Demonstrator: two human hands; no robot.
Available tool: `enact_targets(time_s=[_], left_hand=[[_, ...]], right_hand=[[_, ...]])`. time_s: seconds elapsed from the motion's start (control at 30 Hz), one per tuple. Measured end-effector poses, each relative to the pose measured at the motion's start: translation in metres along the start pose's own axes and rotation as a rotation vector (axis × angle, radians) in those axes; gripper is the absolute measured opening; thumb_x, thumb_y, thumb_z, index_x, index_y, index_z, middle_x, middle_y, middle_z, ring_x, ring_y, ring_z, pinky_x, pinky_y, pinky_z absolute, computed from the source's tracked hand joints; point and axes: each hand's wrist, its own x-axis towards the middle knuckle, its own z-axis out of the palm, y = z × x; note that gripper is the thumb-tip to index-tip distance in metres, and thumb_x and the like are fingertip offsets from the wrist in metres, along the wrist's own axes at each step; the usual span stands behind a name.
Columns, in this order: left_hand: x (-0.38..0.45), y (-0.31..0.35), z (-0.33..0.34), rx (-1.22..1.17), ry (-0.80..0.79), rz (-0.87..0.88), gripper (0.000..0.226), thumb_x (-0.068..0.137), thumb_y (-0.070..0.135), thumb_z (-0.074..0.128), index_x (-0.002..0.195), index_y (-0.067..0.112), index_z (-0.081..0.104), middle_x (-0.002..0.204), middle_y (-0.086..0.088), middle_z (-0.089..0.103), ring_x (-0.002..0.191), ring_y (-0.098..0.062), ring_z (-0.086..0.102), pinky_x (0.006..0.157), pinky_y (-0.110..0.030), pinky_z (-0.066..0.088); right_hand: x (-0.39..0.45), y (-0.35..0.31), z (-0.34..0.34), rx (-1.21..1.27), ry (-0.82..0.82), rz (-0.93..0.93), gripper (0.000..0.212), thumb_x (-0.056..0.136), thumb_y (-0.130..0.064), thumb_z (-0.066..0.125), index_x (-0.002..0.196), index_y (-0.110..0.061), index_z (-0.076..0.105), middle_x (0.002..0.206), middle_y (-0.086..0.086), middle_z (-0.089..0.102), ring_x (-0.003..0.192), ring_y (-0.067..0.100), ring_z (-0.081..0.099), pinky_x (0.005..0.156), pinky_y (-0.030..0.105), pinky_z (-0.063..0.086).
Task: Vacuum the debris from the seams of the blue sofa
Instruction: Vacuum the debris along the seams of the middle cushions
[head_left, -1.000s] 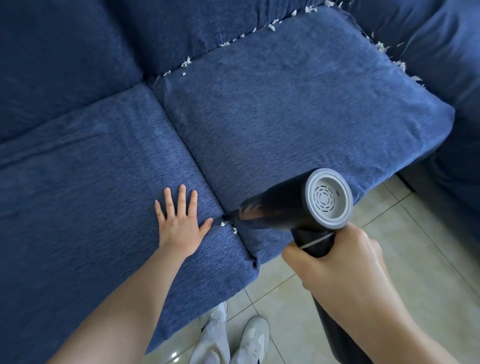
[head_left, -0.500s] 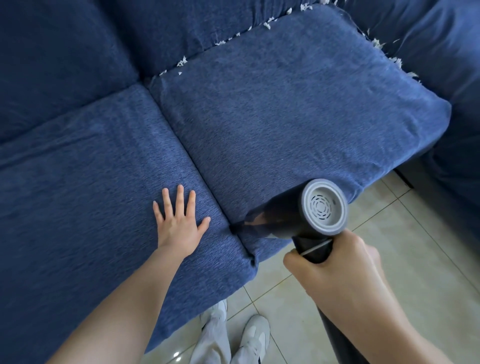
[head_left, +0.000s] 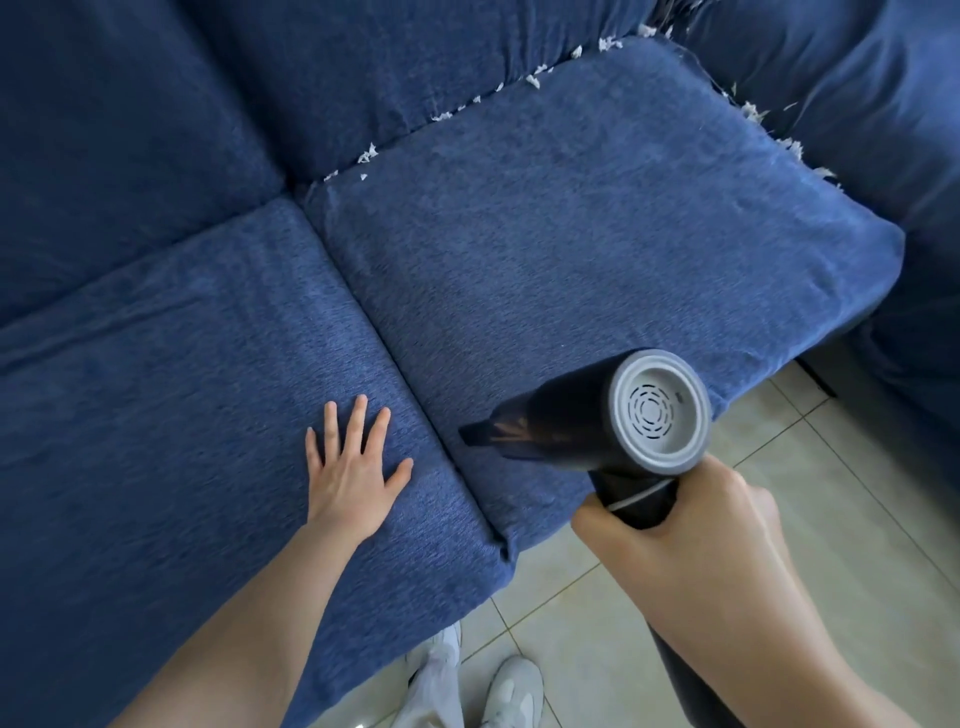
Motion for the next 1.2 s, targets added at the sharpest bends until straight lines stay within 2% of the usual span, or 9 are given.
enact_targets(time_s=[0.13, 0.23, 0.37, 0.53, 0.67, 0.8, 0.93, 1.03, 1.2], left_hand=[[0.013, 0.004, -0.010, -0.008, -0.039, -0.037, 0.069, 0.096, 0.057, 0.031, 0.154, 0.027, 0.010, 0.162, 0.001, -0.010, 0.146, -0.031, -0.019, 0.117, -0.054, -0.005], [0.037, 0.003, -0.021, 0.006, -0.054, -0.045, 0.066, 0.098, 0.055, 0.025, 0.154, 0.027, 0.005, 0.161, 0.004, -0.014, 0.145, -0.030, -0.021, 0.117, -0.053, -0.006], [0.073, -0.006, -0.032, -0.010, -0.060, -0.048, 0.063, 0.099, 0.051, 0.024, 0.154, 0.024, 0.008, 0.162, 0.008, -0.005, 0.147, -0.024, -0.017, 0.117, -0.055, -0.005], [0.119, -0.026, -0.047, -0.069, 0.006, -0.040, 0.059, 0.101, 0.042, 0.031, 0.154, 0.021, 0.017, 0.162, 0.006, 0.006, 0.148, -0.018, -0.012, 0.119, -0.051, -0.004], [0.175, -0.036, -0.069, -0.122, 0.018, -0.082, 0.060, 0.101, 0.043, 0.029, 0.154, 0.023, 0.009, 0.162, 0.006, 0.001, 0.149, -0.021, -0.009, 0.120, -0.049, -0.001], [0.227, -0.035, -0.086, -0.179, 0.032, -0.063, 0.063, 0.101, 0.042, 0.031, 0.154, 0.023, 0.003, 0.162, 0.006, -0.001, 0.149, -0.021, -0.006, 0.121, -0.046, 0.001], [0.270, -0.022, -0.098, -0.235, 0.053, -0.041, 0.066, 0.101, 0.042, 0.032, 0.154, 0.015, 0.002, 0.162, 0.000, -0.005, 0.149, -0.020, -0.006, 0.121, -0.040, 0.002], [0.287, -0.010, -0.102, -0.273, 0.055, -0.074, 0.074, 0.100, 0.047, 0.030, 0.153, 0.011, -0.007, 0.161, -0.005, -0.013, 0.148, -0.022, -0.011, 0.121, -0.040, 0.000], [0.290, 0.013, -0.095, -0.245, 0.037, -0.157, 0.082, 0.089, 0.058, 0.007, 0.150, 0.005, -0.013, 0.158, -0.012, -0.021, 0.147, -0.029, -0.016, 0.120, -0.043, -0.002]], right_hand=[[0.023, -0.013, -0.001, 0.063, -0.031, 0.036, 0.019, 0.061, -0.033, 0.068, 0.067, -0.019, 0.056, 0.056, 0.001, 0.065, 0.064, 0.016, 0.063, 0.051, 0.024, 0.039], [0.049, -0.024, 0.006, 0.113, -0.029, 0.046, 0.022, 0.060, -0.038, 0.067, 0.064, -0.019, 0.056, 0.053, 0.001, 0.065, 0.063, 0.018, 0.064, 0.053, 0.026, 0.041], [0.086, -0.043, 0.016, 0.154, -0.010, 0.048, 0.027, 0.059, -0.043, 0.064, 0.066, -0.019, 0.054, 0.057, 0.002, 0.065, 0.070, 0.025, 0.069, 0.061, 0.029, 0.046], [0.141, -0.077, 0.025, 0.195, -0.051, 0.038, 0.018, 0.067, -0.032, 0.066, 0.069, -0.015, 0.061, 0.061, 0.004, 0.069, 0.066, 0.011, 0.064, 0.050, 0.020, 0.041], [0.198, -0.112, 0.041, 0.246, -0.058, -0.008, 0.017, 0.070, -0.028, 0.067, 0.070, -0.011, 0.062, 0.062, 0.007, 0.069, 0.070, 0.021, 0.069, 0.054, 0.026, 0.046], [0.250, -0.147, 0.058, 0.273, -0.051, -0.049, 0.018, 0.071, -0.029, 0.066, 0.071, -0.012, 0.061, 0.065, 0.008, 0.069, 0.071, 0.023, 0.070, 0.051, 0.022, 0.046], [0.293, -0.176, 0.071, 0.278, -0.015, -0.072, 0.022, 0.071, -0.032, 0.068, 0.071, -0.011, 0.062, 0.064, 0.007, 0.069, 0.077, 0.027, 0.069, 0.064, 0.029, 0.048], [0.312, -0.190, 0.075, 0.272, -0.026, -0.074, 0.019, 0.074, -0.027, 0.069, 0.071, -0.010, 0.062, 0.063, 0.008, 0.070, 0.075, 0.026, 0.069, 0.063, 0.029, 0.050], [0.325, -0.204, 0.086, 0.284, -0.071, -0.054, 0.020, 0.073, -0.026, 0.068, 0.067, -0.009, 0.061, 0.058, 0.008, 0.068, 0.065, 0.022, 0.069, 0.052, 0.024, 0.049]])
